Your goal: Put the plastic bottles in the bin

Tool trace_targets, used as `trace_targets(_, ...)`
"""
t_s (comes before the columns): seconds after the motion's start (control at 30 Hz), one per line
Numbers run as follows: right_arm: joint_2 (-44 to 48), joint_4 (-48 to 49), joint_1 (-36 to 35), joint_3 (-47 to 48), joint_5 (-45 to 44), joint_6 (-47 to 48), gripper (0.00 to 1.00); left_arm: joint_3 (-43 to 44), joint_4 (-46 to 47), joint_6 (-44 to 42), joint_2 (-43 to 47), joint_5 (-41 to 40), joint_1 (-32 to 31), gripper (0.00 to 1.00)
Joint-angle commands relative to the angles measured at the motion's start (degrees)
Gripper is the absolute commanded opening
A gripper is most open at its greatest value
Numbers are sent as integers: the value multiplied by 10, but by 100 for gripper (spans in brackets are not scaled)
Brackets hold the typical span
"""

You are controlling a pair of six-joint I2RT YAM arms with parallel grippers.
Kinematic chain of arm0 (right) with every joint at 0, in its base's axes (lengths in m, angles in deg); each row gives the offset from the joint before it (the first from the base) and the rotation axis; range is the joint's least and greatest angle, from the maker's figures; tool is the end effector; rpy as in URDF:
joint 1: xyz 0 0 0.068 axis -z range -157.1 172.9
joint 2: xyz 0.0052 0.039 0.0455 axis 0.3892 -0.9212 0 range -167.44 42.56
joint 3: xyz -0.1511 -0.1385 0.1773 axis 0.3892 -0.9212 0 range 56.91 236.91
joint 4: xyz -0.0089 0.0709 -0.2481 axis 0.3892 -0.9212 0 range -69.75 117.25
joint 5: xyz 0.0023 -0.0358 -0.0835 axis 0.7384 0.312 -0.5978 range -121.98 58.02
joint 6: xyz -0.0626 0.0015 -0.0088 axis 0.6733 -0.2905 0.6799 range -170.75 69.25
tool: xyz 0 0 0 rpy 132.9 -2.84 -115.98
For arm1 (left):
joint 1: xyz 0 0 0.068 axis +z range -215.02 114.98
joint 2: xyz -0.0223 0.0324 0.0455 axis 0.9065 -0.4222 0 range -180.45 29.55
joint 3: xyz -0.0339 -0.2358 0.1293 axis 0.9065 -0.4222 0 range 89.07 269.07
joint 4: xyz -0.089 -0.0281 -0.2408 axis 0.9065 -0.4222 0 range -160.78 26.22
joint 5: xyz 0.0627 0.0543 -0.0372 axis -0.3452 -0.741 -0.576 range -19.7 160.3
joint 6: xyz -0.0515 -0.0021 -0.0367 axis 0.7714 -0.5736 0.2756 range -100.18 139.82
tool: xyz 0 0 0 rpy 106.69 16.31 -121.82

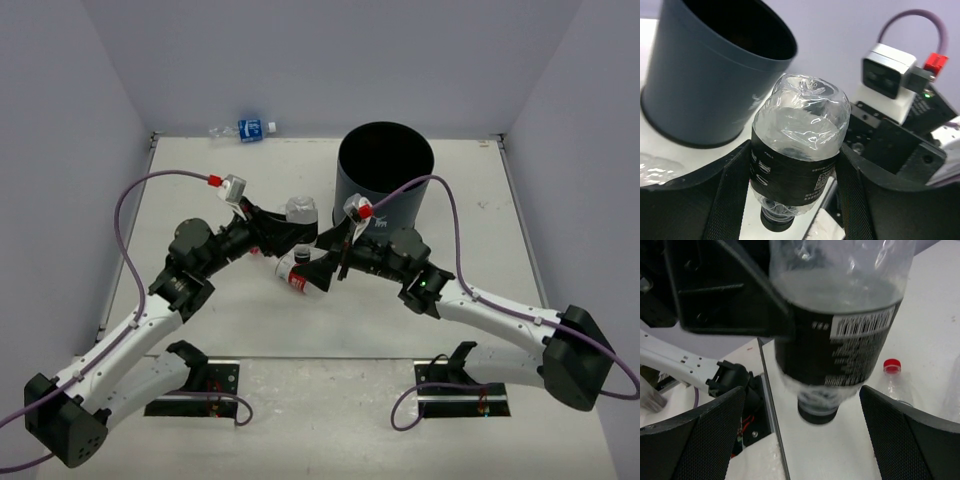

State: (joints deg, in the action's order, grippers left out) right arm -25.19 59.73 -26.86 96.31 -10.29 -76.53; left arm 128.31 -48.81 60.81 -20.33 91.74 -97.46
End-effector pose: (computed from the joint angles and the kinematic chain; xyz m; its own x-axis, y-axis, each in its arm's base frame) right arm 0.1675 0.2258 0.3027 -0.3702 0.1883 -0.9097 -0.8734 0.2631 0.4099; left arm 0.1748 -0.1322 0.3373 -0.4810 -0.4176 -0.7709 0.6510 0.4188 -0.6330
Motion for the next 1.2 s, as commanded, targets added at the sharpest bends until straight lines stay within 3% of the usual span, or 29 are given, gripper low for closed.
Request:
trace_targets(0.0,-15,137,-4,25,-41,-21,99,16,70,8,-26,-16,-39,18)
trace_targets(0.17,-20,151,-5,21,-81,-32,96,23,81,2,-55,-16,-68,18)
trace_targets(0.2,-19,161,-5,13,-85,-32,92,24,81,2,-58,-18,-70,18)
trace_targets(0.3,-9,176,-5,-2,-101,-33,64,23,86,3,-61,-23,-73,22)
trace_targets(0.33,-6,174,-5,-4,-105,-34,61,23,86,3,-61,-25,-73,26)
trace_targets(0.37,-3,171,-5,-7,-109,-35,59,23,86,3,-60,-27,-73,30)
trace_targets(0.43,0,162,-5,-9,-122,-38,51,23,84,2,-59,-29,-74,50)
trace_targets(0.53,7,146,-5,-11,-148,-39,36,23,78,-1,-56,-36,-74,62)
trace_targets(0.67,12,114,-5,-3,-161,-34,25,24,64,-8,-49,-51,-74,100)
trace_targets(0.8,25,40,-4,16,-235,-20,24,45,10,-22,-42,-108,-74,100)
trace_targets(0.87,28,-2,9,34,-296,3,26,60,-64,-20,-36,-172,-73,100)
trace_targets(1.1,54,-81,115,88,-303,-9,26,63,-185,16,-14,-315,-73,100)
trace_targets(1.17,59,-99,132,123,-339,44,27,63,-231,18,-10,-357,-73,100)
